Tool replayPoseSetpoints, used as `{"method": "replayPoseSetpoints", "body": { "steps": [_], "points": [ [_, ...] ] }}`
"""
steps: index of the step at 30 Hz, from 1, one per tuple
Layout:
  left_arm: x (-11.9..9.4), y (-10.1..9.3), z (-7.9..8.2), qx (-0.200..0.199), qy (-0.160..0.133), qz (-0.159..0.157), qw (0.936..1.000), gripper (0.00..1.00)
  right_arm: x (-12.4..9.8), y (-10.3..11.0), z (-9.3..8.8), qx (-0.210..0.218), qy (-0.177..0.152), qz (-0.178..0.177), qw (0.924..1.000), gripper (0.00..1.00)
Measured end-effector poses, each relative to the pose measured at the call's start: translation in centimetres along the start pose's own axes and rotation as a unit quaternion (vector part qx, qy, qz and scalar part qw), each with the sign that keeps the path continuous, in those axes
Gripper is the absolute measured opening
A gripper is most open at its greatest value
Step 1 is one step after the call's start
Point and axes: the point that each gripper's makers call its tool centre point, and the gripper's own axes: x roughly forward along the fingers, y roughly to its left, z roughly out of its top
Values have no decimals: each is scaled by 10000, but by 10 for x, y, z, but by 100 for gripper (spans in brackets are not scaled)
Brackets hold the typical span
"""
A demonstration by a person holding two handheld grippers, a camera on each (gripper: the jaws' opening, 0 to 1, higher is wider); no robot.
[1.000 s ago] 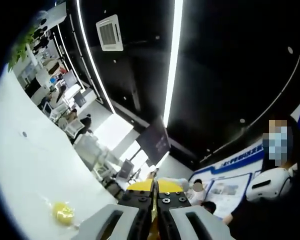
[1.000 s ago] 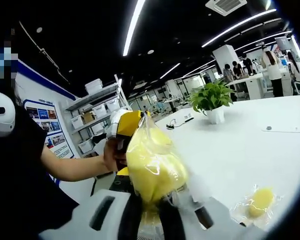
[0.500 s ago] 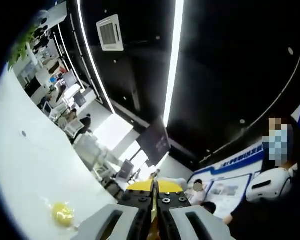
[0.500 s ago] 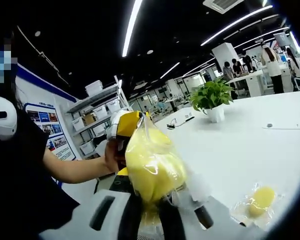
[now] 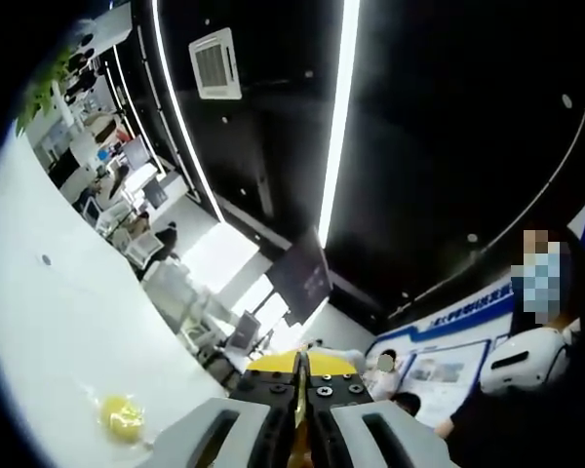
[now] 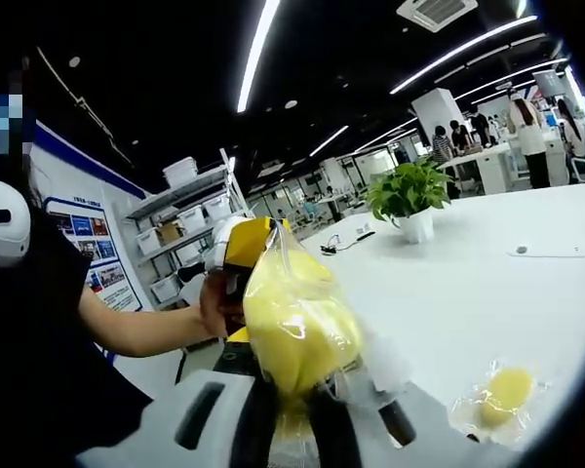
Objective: Compare the silicone blocks by pressing each to a similar depth, holding the contact briefly, and releasing to observe deformation and rebound differences across the visible hardness samples.
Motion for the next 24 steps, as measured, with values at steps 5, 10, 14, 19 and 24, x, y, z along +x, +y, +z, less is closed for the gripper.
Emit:
{"method": "replayPoseSetpoints", "body": {
  "steps": [5,10,14,19,24],
  "points": [
    [4,-1,0,294,67,175,9994,0,-3,2,1,-23,-49,-28,10000,6],
    [8,-5,1,386,53,174,9991,0,-6,2,6,-196,-159,-49,9997,7],
    [9,-7,3,354,4,122,9993,0,-7,5,9,-161,-222,-15,9996,9],
    [9,-7,5,352,-27,114,9993,0,-6,4,9,-307,-274,-30,9991,11],
    [8,-8,7,353,-75,111,9993,0,-8,-2,12,-444,-446,-196,9978,19]
  ]
}}
